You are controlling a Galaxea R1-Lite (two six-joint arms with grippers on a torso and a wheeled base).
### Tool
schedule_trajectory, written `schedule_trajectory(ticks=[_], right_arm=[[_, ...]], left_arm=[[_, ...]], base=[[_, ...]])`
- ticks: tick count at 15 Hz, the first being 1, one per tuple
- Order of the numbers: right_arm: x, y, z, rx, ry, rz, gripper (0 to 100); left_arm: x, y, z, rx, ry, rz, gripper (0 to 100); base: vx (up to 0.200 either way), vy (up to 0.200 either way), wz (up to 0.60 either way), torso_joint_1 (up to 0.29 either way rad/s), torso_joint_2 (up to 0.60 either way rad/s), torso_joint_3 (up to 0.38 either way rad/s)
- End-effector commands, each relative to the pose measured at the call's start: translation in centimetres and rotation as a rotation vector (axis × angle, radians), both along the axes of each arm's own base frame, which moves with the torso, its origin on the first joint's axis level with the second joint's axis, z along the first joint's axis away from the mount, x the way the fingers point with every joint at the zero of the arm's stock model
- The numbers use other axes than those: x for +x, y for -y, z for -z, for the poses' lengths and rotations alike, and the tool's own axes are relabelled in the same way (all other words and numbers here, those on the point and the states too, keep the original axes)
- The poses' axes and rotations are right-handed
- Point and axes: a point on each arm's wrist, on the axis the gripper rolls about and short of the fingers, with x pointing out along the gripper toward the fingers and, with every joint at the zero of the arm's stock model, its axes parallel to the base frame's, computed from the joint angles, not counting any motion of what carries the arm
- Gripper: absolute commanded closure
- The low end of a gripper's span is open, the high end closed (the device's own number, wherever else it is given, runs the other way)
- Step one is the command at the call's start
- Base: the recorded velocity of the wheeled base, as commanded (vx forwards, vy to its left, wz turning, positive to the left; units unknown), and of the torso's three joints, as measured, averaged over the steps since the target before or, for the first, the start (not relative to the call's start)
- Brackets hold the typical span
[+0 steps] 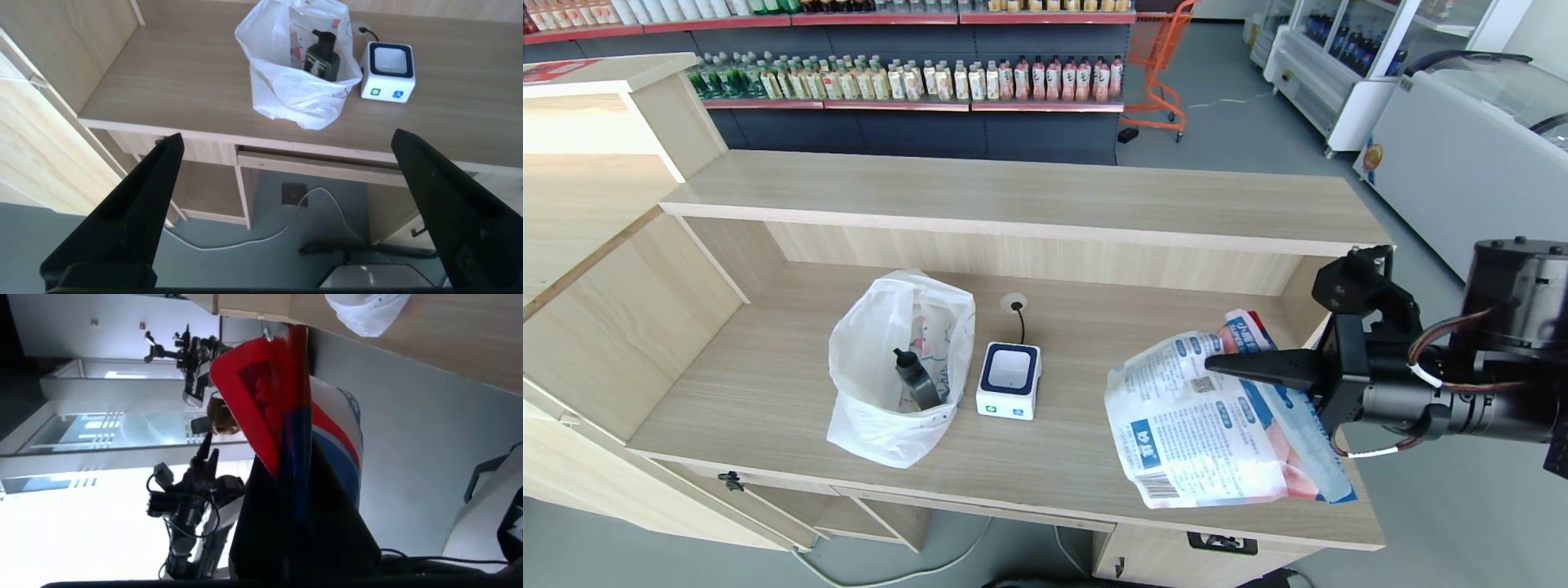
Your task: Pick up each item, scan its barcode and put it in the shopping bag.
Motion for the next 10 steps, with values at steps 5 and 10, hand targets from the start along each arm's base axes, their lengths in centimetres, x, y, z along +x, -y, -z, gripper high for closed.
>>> schedule_trajectory(ticks=[5,10], right_arm=[[-0.8,-2.2,0.6,-0.013,-0.021,-0.064,100],[-0.9,-2.7,0.7,-0.016,-0.019,-0.084,100]], left_arm=[[0.0,0.0,0.0,0.000,0.000,-0.001,0],[0.0,0.0,0.0,0.000,0.000,0.000,0]], base=[[0.000,0.000,0.00,0.000,0.00,0.000],[0.000,0.000,0.00,0.000,0.00,0.000]])
